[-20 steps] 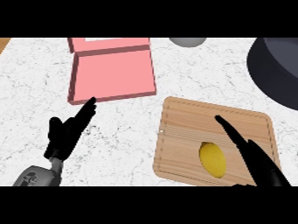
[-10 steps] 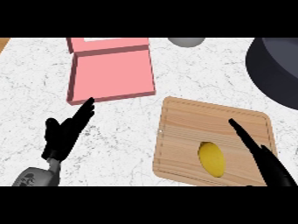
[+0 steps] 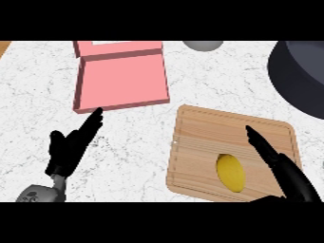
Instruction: Pick the lemon from the cutting board and place it in the pot
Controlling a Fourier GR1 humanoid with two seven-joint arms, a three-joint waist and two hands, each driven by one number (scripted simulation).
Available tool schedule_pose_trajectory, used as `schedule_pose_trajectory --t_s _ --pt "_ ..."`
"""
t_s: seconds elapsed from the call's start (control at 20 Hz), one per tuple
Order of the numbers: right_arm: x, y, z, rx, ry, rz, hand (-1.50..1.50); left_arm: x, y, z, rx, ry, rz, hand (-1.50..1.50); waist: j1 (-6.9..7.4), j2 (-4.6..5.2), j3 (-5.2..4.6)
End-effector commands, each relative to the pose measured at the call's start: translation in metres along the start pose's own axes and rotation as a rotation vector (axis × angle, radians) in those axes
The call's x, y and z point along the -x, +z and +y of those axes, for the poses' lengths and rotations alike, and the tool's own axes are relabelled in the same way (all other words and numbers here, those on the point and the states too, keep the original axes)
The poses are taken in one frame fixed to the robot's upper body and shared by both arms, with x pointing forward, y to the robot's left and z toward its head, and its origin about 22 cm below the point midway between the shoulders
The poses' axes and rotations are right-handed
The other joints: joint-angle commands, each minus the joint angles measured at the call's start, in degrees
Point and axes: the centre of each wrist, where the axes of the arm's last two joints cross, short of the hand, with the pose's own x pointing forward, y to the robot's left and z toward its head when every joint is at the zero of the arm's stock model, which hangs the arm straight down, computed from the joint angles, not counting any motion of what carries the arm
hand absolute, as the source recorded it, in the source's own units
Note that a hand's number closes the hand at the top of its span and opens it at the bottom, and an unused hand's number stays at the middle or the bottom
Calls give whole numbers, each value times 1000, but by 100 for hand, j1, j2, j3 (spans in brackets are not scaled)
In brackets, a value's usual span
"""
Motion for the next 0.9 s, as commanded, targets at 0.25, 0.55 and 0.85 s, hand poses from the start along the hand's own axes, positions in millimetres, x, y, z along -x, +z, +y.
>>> schedule_pose_trajectory --t_s 0.25,0.55,0.85 --pt "42 -3 13 -19 -141 16 -150 6 7 -9 2 -4 27 0 -5 14 -14" --pt "67 -40 33 -48 -201 3 -150 16 -4 3 -6 -3 29 0 19 23 -13" --pt "90 -17 47 -84 -125 -55 150 13 2 -2 14 2 32 0 19 21 -11"
